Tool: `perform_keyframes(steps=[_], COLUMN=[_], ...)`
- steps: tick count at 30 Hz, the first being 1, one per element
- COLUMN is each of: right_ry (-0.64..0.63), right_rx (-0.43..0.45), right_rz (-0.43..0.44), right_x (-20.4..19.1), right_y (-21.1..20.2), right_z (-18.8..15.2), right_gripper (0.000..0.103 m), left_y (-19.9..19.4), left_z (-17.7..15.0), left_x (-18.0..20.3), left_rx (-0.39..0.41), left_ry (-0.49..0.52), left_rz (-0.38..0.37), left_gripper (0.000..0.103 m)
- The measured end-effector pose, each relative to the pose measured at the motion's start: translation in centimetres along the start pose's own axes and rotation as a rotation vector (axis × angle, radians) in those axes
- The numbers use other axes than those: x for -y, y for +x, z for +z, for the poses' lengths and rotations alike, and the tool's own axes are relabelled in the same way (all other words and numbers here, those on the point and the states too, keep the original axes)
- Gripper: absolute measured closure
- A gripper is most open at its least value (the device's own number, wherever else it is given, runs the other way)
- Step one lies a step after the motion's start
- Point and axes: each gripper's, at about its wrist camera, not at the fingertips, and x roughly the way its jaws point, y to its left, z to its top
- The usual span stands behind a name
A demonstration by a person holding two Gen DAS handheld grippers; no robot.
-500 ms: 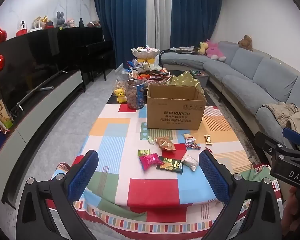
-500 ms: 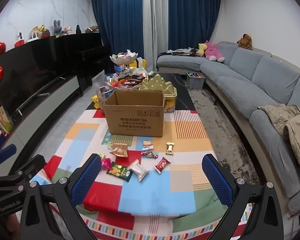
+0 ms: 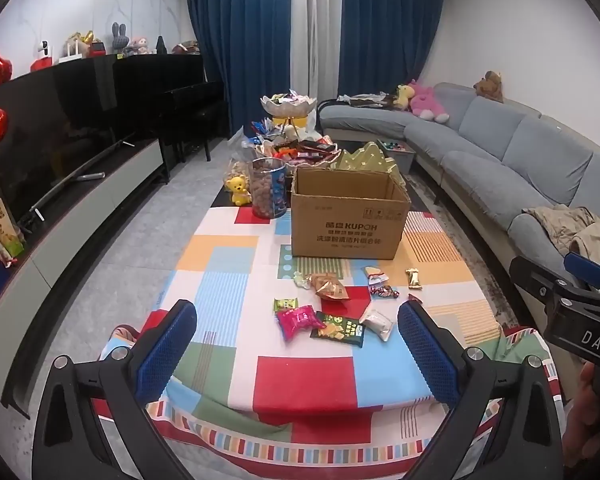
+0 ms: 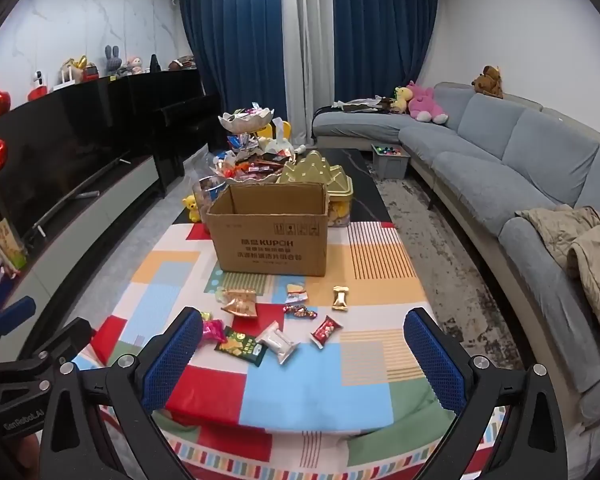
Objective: Organize snacks
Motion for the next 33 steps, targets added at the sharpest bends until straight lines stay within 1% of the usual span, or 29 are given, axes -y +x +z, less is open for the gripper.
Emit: perform_keyframes(steps=[9,33], right_ry=[0.008,0.012], right_rx=[0.001,0.001], right_rz=[0.004,0.007], right_x=[0.04,0.04], right_y=[0.02,0.07], right_z=[-0.08,-0.08], right_gripper=[0.001,0.001], left_y=[-0.10,0.20], left_z=[-0.21,-0.63], left_x=[0.58,0.23], left_rx=[-0.003,-0.006], left_ry=[0.009,0.002], left_rz=[0.003,-0.003], left_gripper=[0.001,0.001])
